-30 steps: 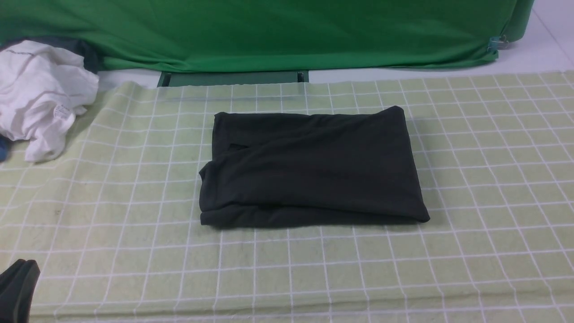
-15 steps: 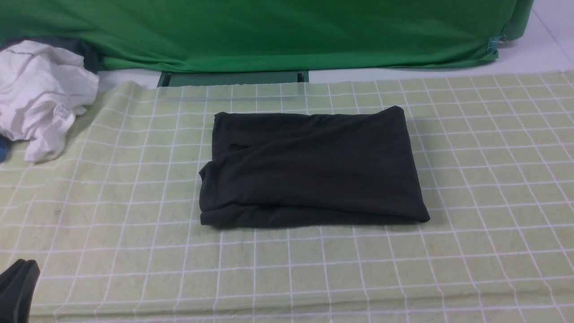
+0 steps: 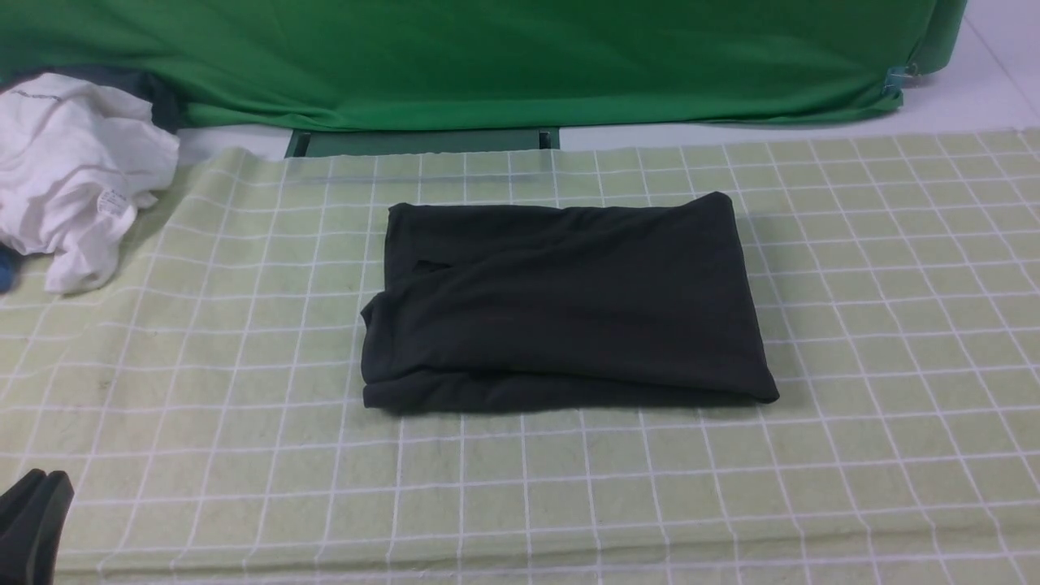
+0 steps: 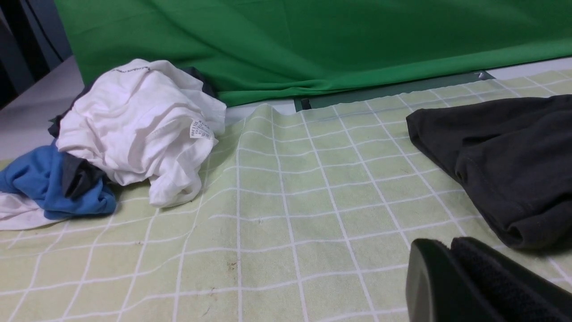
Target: Fold a long-sleeved shirt over a green coffee tablecloth.
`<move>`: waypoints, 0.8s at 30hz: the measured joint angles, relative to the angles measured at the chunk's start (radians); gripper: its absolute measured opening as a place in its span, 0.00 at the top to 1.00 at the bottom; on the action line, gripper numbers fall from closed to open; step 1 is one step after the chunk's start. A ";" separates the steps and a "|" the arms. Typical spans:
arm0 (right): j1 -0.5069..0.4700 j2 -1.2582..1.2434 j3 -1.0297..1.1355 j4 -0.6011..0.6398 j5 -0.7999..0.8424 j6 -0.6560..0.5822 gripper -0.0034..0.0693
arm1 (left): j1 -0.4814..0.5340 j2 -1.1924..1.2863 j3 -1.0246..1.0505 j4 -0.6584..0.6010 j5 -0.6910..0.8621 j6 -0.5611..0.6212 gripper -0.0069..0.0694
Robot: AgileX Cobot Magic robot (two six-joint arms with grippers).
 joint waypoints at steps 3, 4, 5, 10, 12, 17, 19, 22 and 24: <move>-0.023 0.001 0.117 -0.003 0.006 -0.014 0.63 | 0.000 0.000 0.000 0.003 0.000 0.000 0.86; -0.026 0.001 0.161 -0.003 0.010 -0.016 0.63 | 0.000 0.000 0.000 0.003 0.000 0.001 0.86; -0.026 0.001 0.187 -0.003 0.012 -0.017 0.63 | 0.000 0.000 0.000 0.003 0.000 0.001 0.86; -0.026 0.001 0.236 -0.003 0.011 -0.012 0.63 | 0.000 0.000 0.000 0.004 0.001 0.002 0.86; -0.026 0.001 0.238 -0.004 0.002 -0.010 0.63 | 0.000 0.000 0.000 0.005 0.001 0.003 0.86; -0.028 0.001 0.239 -0.004 -0.003 -0.010 0.62 | 0.000 0.000 0.000 0.005 0.001 0.003 0.86; -0.028 0.001 0.239 -0.004 -0.004 -0.010 0.62 | 0.000 0.000 0.000 0.005 0.001 0.003 0.86; -0.028 0.001 0.239 -0.005 -0.004 -0.010 0.62 | 0.000 0.000 0.000 0.007 0.001 0.003 0.86; -0.028 0.001 0.239 -0.005 -0.004 -0.010 0.62 | 0.000 0.000 0.000 0.007 0.001 0.003 0.86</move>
